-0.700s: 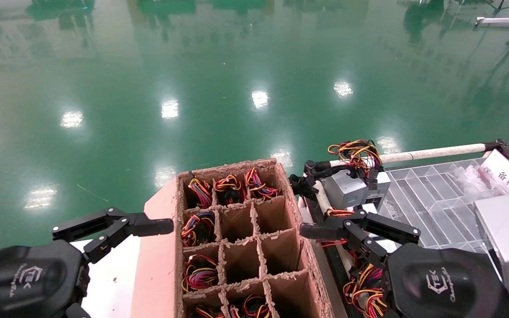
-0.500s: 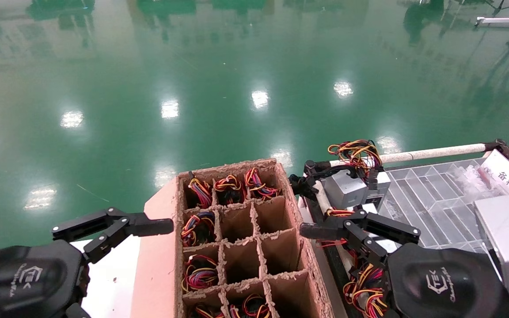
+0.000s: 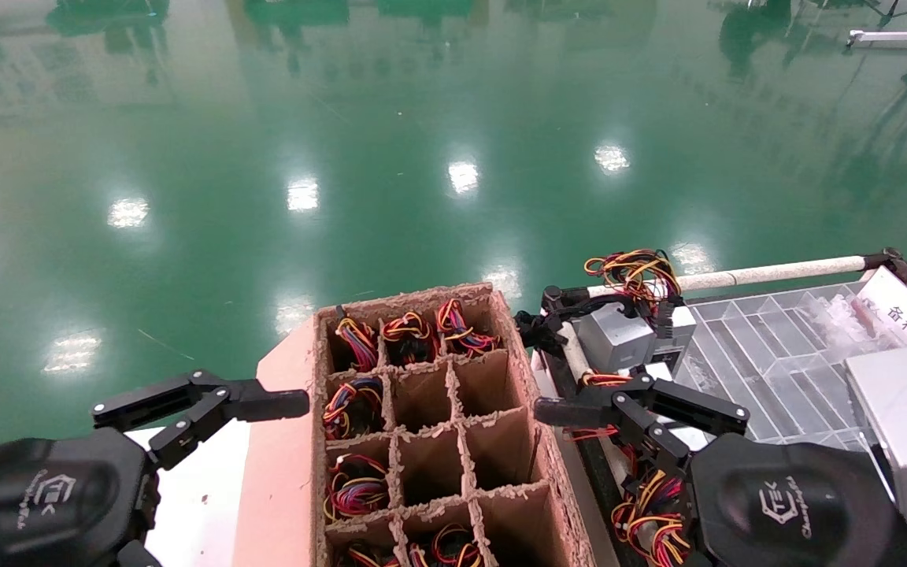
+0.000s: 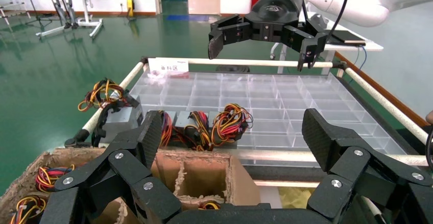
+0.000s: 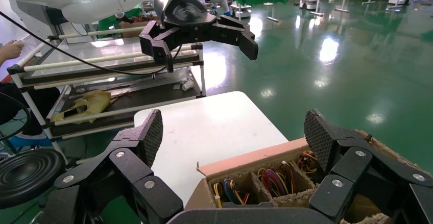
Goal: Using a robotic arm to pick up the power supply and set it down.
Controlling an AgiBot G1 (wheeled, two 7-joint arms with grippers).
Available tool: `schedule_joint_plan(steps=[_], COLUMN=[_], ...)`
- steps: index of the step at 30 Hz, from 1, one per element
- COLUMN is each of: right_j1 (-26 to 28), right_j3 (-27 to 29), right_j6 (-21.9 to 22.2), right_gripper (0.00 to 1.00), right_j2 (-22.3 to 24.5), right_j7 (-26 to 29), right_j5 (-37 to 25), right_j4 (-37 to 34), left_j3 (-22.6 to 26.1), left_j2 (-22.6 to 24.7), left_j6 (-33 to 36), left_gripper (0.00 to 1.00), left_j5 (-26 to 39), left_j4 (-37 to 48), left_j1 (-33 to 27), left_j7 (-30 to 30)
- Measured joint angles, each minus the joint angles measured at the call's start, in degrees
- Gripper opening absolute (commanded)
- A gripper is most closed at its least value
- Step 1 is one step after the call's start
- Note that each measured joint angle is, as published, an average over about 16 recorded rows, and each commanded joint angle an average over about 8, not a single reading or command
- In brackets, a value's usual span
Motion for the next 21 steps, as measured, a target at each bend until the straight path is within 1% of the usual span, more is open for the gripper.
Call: schedule_joint_plan(steps=[21], right_j1=[0.0], right_j3=[0.0], right_j6=[0.0], right_gripper=[1.00], right_j2=[0.0], right_j7=[0.0], right_j5=[0.0], right_j4=[0.0], left_j3=[0.0], left_j2=[0.0], left_j6=[0.0], left_gripper=[1.00], left_j5=[0.0], left_j4=[0.0], left_j1=[0.0], left_j7=[0.0])
